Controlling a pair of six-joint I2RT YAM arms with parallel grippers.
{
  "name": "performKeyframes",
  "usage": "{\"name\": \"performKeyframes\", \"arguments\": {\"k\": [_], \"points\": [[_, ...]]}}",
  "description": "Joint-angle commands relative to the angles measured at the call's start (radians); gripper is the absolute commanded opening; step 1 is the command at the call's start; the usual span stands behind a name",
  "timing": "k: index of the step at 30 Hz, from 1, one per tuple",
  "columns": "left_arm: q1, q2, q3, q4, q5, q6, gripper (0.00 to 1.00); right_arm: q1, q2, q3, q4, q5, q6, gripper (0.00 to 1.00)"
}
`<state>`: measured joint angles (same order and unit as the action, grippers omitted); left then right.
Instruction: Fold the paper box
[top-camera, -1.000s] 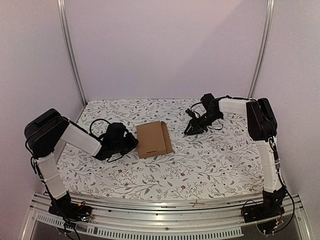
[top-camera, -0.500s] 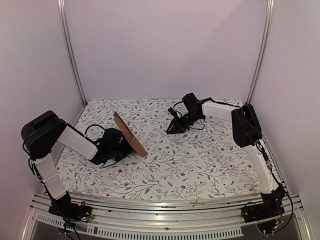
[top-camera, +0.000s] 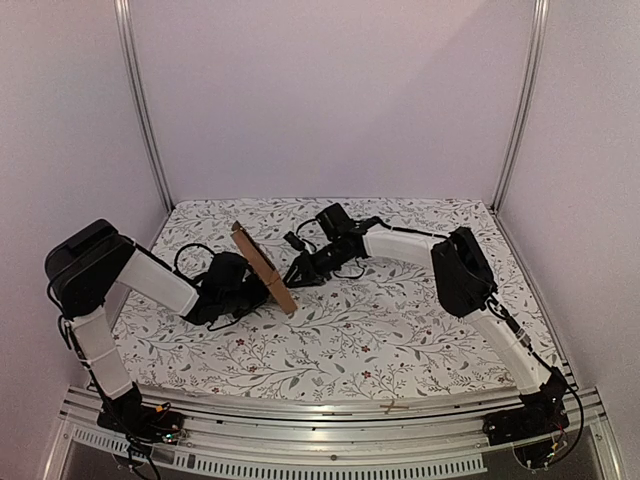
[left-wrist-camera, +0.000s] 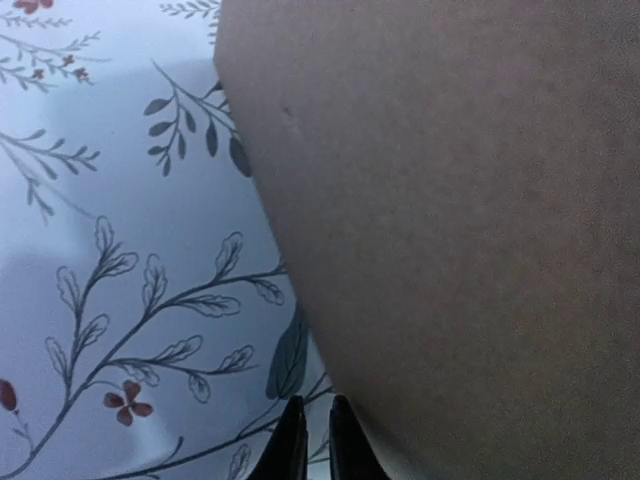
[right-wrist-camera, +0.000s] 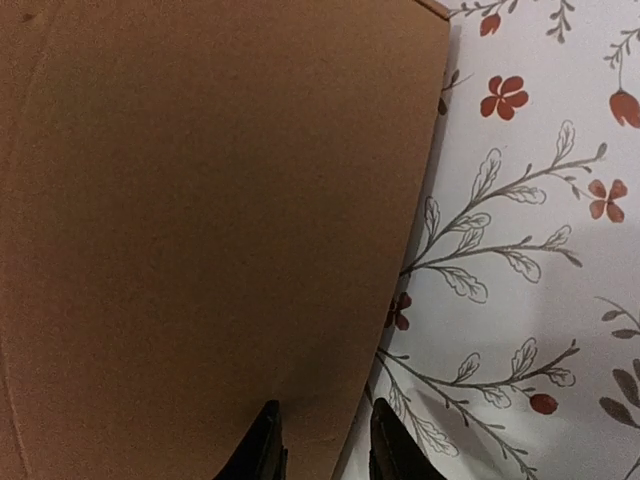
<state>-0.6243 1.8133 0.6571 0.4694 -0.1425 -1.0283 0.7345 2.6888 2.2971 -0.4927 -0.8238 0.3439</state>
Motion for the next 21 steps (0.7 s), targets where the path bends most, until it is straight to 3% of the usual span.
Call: {"name": "performKeyframes", "arguments": {"k": [1, 10, 21], "points": [[-0.058, 0.017, 0.059, 0.023, 0.011, 0.045, 0.11, -0.006, 0.009, -0.071, 0.016, -0.055, 0.015, 0.28], [-0.218, 0.029, 0.106, 0.001, -0.047, 0.021, 0.12, -0.008, -0.211, -0.401, 0.008, -0.031, -0.127, 0.28], [-0.422, 0.097, 0.147, -0.019, -0.064, -0.067, 0.13, -0.010, -0.355, -0.607, -0.156, -0.006, -0.306, 0.28]]}}
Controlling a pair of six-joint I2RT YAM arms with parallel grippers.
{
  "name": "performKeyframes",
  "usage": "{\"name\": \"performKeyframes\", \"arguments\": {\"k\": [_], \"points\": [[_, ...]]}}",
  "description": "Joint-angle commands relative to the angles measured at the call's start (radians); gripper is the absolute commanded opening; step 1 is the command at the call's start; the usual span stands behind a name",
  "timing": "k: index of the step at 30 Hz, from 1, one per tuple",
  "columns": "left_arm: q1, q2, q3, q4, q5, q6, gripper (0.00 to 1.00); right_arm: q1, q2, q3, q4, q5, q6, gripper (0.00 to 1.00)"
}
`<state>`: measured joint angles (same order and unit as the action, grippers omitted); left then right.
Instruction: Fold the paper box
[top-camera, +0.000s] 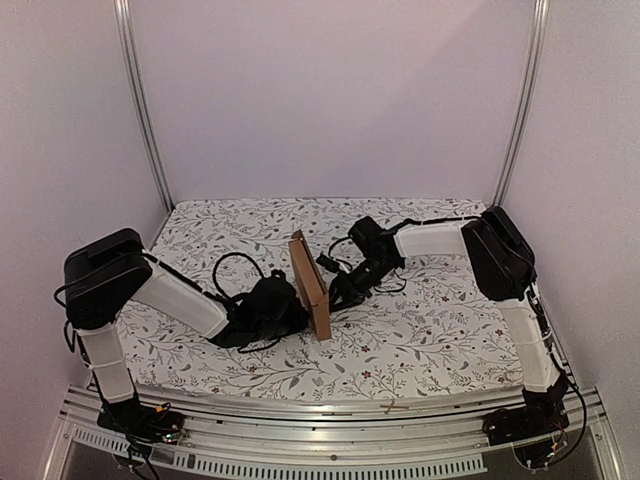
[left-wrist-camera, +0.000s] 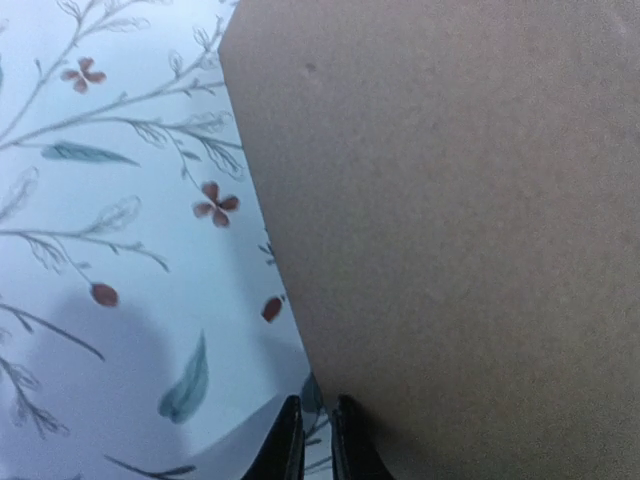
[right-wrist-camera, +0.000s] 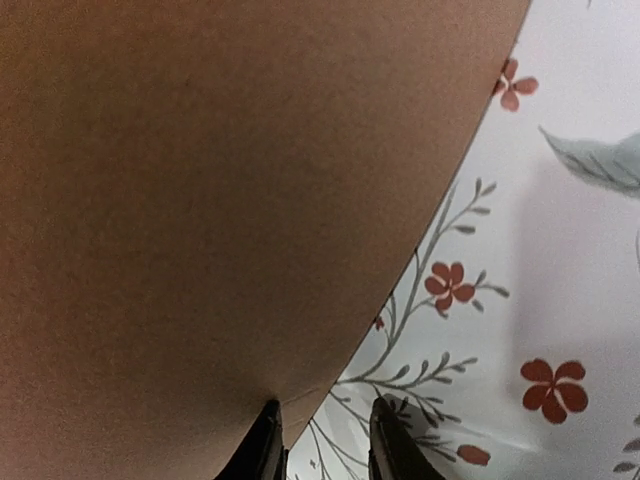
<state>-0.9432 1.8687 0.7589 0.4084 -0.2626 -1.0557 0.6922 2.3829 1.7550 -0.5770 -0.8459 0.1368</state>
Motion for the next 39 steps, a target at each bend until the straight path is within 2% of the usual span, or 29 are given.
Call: {"name": "performKeyframes", "arguments": {"k": [1, 6, 13, 23, 26, 29, 34, 39], "points": [[-0.120, 0.047, 0.049, 0.043, 0.050, -0.042, 0.13, 0.032, -0.055, -0.085, -0.081, 0.020, -0.111, 0.28], [-0.184, 0.049, 0.072, 0.010, 0.017, -0.055, 0.13, 0.030, -0.096, -0.149, -0.118, 0.049, -0.177, 0.28], [-0.204, -0.031, 0.065, -0.111, -0.011, -0.013, 0.16, -0.026, -0.128, -0.133, -0.149, 0.065, -0.194, 0.30], [-0.196, -0.196, 0.077, -0.384, -0.077, 0.136, 0.23, -0.074, -0.135, -0.112, -0.161, 0.077, -0.207, 0.31], [-0.192, -0.251, 0.120, -0.523, -0.044, 0.199, 0.25, -0.079, -0.138, -0.107, -0.164, 0.077, -0.208, 0.31], [-0.189, -0.324, 0.208, -0.695, -0.014, 0.330, 0.30, -0.101, -0.154, -0.092, -0.194, 0.083, -0.233, 0.32], [-0.113, -0.443, 0.351, -0.928, -0.004, 0.553, 0.46, -0.167, -0.245, -0.091, -0.254, 0.114, -0.330, 0.36], [0.060, -0.471, 0.439, -1.006, 0.043, 0.687, 0.47, -0.190, -0.344, -0.113, -0.317, 0.115, -0.456, 0.41]]}}
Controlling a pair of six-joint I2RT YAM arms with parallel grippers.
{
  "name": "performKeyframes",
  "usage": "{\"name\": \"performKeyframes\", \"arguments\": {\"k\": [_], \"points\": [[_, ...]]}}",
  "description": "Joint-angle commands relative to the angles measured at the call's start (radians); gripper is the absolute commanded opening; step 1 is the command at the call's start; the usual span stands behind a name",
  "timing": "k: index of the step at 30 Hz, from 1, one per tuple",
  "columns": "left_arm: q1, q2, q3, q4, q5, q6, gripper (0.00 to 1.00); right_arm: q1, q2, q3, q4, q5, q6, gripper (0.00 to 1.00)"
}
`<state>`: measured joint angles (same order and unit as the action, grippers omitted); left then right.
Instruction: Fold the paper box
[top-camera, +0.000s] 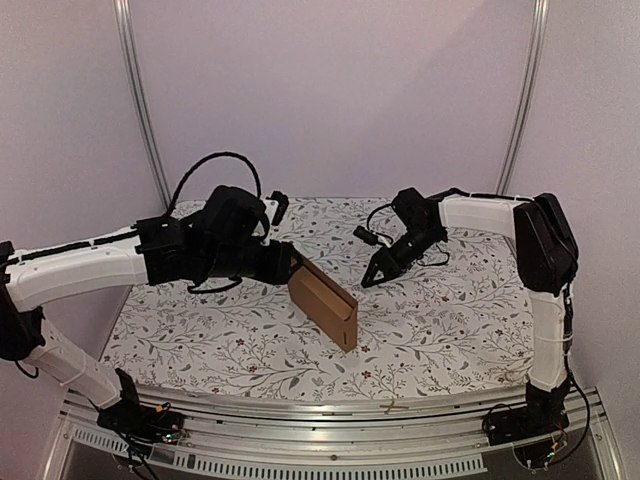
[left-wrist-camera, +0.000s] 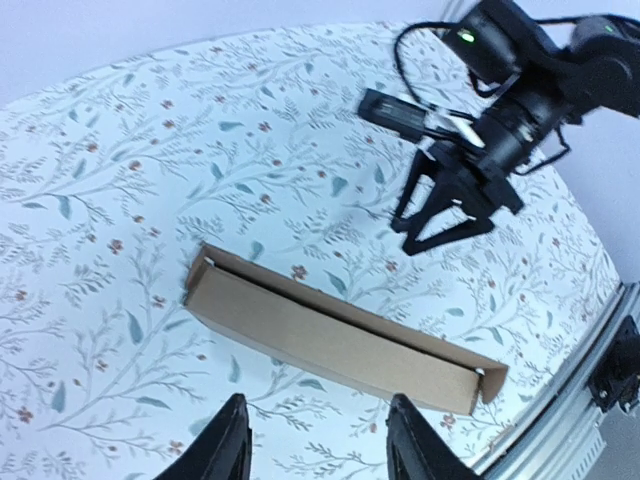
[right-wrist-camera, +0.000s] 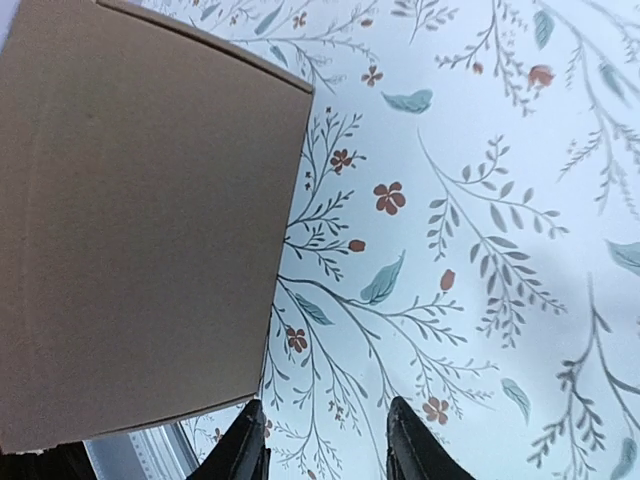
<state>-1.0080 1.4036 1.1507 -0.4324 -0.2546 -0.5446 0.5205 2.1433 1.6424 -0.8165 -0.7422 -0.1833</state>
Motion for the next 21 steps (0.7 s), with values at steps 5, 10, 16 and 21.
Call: {"name": "performKeyframes", "arguments": {"k": [5, 10, 16, 21], "points": [[0.281, 0.033, 0.103, -0.139, 0.250, 0.309, 0.39, -0.016, -0.250, -0.071, -0.184, -0.022, -0.366, 0.48], [0.307, 0.158, 0.219, -0.223, 0.349, 0.417, 0.30, -0.004, -0.394, -0.119, -0.210, 0.024, -0.493, 0.52], [0.307, 0.259, 0.293, -0.248, 0.355, 0.462, 0.22, 0.076, -0.456, -0.147, -0.186, 0.149, -0.504, 0.52], [0.307, 0.288, 0.316, -0.256, 0.362, 0.481, 0.24, 0.115, -0.452, -0.152, -0.176, 0.184, -0.492, 0.52]]}}
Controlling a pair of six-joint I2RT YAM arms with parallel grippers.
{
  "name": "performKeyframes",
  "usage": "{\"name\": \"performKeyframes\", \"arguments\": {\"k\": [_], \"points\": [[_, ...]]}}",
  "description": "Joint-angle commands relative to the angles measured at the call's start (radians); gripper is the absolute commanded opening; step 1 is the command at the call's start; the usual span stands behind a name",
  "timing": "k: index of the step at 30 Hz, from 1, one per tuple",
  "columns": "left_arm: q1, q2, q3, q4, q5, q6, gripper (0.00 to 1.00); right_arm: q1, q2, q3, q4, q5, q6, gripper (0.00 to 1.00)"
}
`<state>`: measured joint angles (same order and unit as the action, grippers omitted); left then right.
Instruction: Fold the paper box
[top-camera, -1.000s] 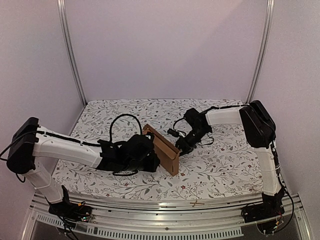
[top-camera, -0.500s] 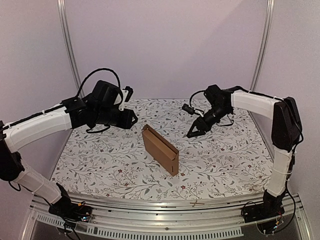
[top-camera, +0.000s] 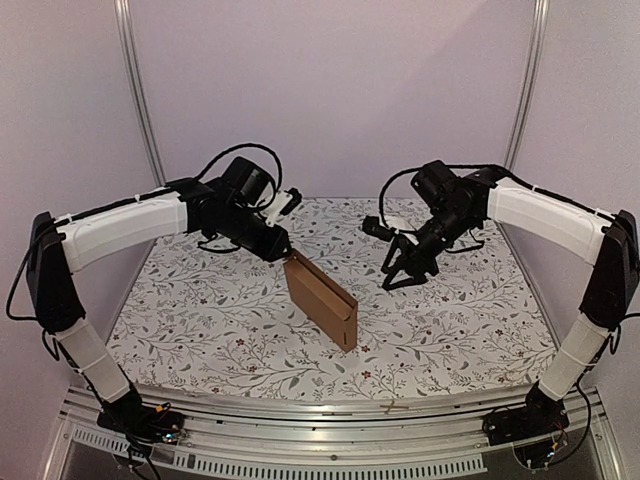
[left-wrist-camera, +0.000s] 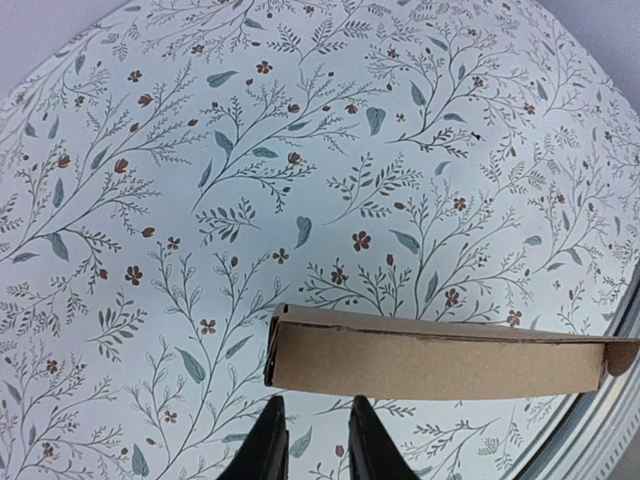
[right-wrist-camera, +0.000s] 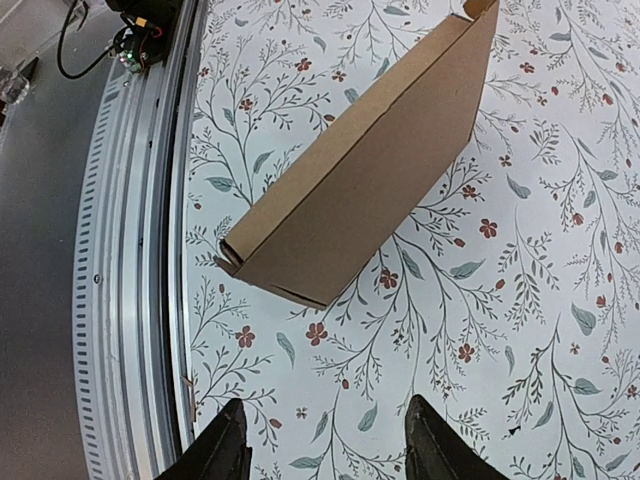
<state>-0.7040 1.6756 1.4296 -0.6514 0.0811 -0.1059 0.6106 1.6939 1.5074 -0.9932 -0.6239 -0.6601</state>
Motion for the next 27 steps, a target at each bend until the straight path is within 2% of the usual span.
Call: {"name": "performKeyframes", "arguments": {"k": [1, 12, 27], "points": [[0.003, 0.023, 0.042, -0.041, 0.026, 0.045, 0.25, 0.032, 0.003, -0.016, 0.001, 0.081, -0.016, 0.52], [0.006, 0.093, 0.080, -0.058, -0.040, 0.083, 0.25, 0.114, 0.022, -0.008, 0.009, 0.139, -0.024, 0.53], [0.024, 0.150, 0.106, -0.046, -0.032, 0.104, 0.14, 0.156, 0.065, 0.023, 0.012, 0.146, 0.002, 0.53]]}}
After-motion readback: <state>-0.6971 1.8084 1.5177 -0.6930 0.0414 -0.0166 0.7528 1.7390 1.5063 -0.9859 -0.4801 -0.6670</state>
